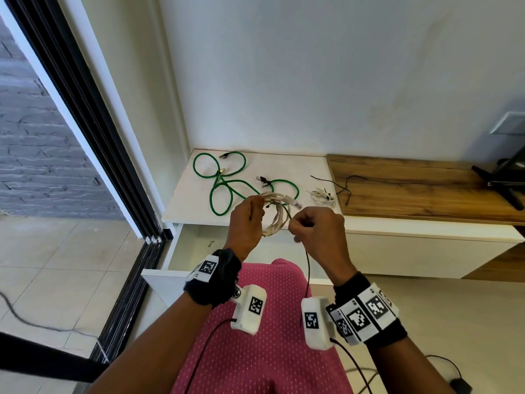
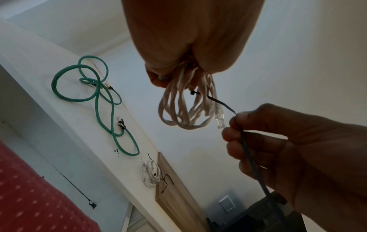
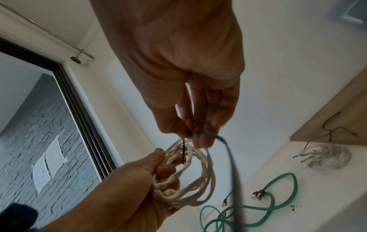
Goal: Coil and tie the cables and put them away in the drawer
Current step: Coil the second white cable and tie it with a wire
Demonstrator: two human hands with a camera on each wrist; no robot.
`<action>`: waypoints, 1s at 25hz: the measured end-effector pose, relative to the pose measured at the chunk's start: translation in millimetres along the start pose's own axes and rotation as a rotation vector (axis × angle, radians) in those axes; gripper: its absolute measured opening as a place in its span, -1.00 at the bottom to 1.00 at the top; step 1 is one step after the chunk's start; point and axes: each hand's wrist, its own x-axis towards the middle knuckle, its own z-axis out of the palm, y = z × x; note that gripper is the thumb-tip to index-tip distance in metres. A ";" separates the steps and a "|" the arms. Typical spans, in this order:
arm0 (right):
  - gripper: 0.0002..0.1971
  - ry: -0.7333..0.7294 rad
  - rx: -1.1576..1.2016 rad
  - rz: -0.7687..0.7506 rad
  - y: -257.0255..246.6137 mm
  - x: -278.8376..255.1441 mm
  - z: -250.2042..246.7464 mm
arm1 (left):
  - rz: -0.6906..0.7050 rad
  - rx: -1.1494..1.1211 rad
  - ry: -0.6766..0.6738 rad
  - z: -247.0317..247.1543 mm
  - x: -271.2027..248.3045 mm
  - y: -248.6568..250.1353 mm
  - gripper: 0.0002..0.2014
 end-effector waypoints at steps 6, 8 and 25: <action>-0.90 -0.025 -0.125 -0.130 4.0 4.5 4.7 | 0.000 0.037 0.012 1.8 0.1 4.5 -0.67; -0.91 0.070 -0.012 -0.145 6.3 6.2 7.0 | 0.010 0.036 0.008 1.6 0.6 5.3 -0.68; -0.93 0.360 0.017 -0.417 16.1 10.2 54.5 | -0.278 -0.357 0.000 8.4 0.3 12.1 -0.68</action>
